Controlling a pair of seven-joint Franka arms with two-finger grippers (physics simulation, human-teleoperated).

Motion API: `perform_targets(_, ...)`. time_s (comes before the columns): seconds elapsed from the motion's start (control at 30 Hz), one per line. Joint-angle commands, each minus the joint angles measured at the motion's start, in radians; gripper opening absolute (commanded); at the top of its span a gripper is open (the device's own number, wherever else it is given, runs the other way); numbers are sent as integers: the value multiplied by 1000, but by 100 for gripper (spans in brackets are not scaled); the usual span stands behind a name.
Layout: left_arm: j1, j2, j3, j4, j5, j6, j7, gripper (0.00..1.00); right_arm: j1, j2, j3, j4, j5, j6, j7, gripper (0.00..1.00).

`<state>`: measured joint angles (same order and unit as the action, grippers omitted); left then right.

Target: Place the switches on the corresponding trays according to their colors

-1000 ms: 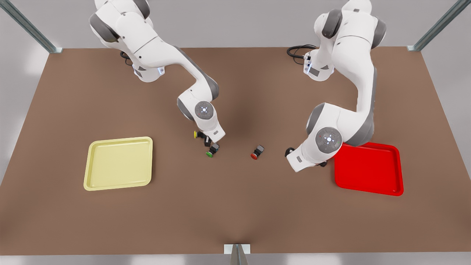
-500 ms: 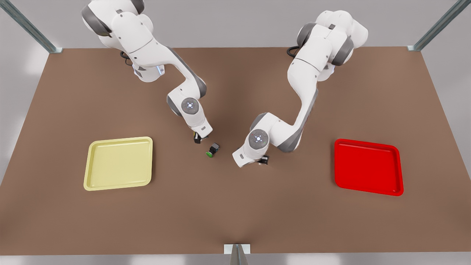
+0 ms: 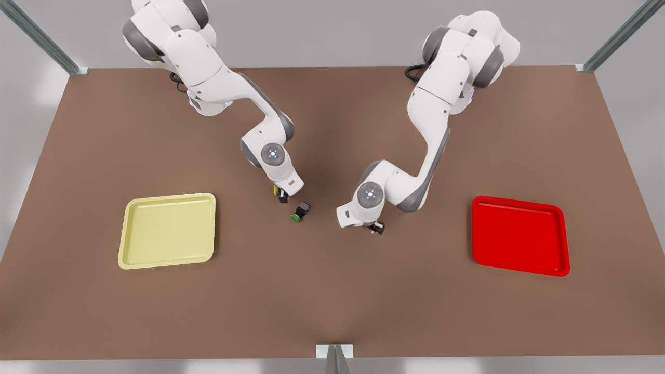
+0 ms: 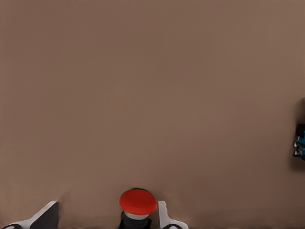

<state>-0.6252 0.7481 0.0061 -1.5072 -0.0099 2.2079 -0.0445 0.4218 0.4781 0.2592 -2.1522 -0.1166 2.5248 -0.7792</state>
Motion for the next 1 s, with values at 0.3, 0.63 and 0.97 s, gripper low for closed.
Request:
perform_targets(0.3,-25,34,0,33,-22,33,3,100,3,14,0,21,0,0,0,100)
perform_targets(0.63,-8,34,0,-1,15,53,87,100,3,24,0,23,0,6,8,51)
perform_targets(0.97,-14,-9,0,-38,2,46,103,100,0,22,-2,23,0,-4,8,51)
